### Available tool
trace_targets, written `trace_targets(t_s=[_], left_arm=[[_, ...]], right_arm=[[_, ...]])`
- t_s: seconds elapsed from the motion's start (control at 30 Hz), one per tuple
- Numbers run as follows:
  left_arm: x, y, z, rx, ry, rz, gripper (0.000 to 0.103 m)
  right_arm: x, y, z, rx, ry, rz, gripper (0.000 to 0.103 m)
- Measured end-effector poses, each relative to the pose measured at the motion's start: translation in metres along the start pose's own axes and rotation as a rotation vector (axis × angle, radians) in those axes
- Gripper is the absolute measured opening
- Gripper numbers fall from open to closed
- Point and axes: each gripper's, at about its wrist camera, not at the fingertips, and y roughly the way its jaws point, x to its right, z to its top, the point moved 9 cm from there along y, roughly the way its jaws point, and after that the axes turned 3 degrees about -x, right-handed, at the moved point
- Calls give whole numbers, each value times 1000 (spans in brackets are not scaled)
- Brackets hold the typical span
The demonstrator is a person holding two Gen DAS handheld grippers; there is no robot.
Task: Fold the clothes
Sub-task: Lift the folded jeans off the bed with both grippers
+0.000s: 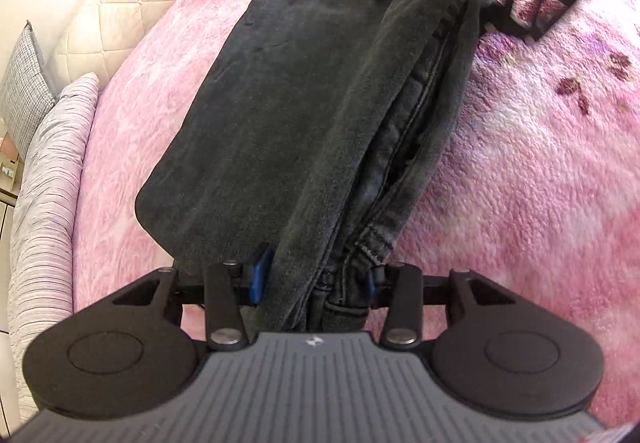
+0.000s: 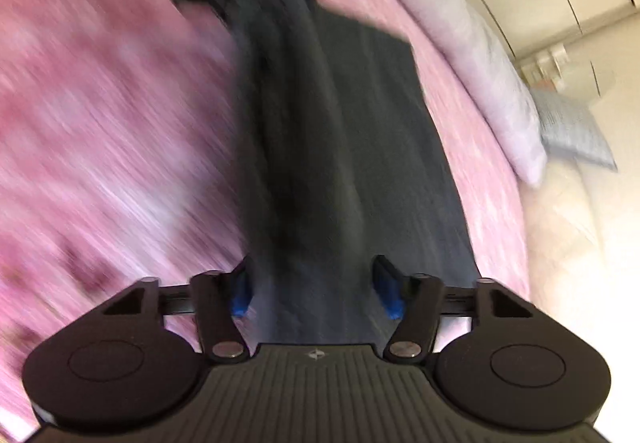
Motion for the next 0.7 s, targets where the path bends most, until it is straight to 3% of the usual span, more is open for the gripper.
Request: trace_targets(t_s=[0.1, 0.2, 0.3, 0.43, 0.7], left_arm=[[7, 1, -1, -15, 14, 19, 43], [18, 8, -2, -56, 96, 47, 49], [25, 13, -2, -87, 184, 65, 45], [10, 1, 2, -87, 158, 56, 35], [-45, -57, 29, -47, 145, 144, 31]], right_arm=[[6, 6, -10, -13, -38, 4, 55], [2, 9, -10, -13, -77, 16, 47], [4, 10, -10, -22, -41, 50, 36], [27, -2, -5, -3, -12, 103, 26], [94, -45, 14, 53, -64, 34, 21]])
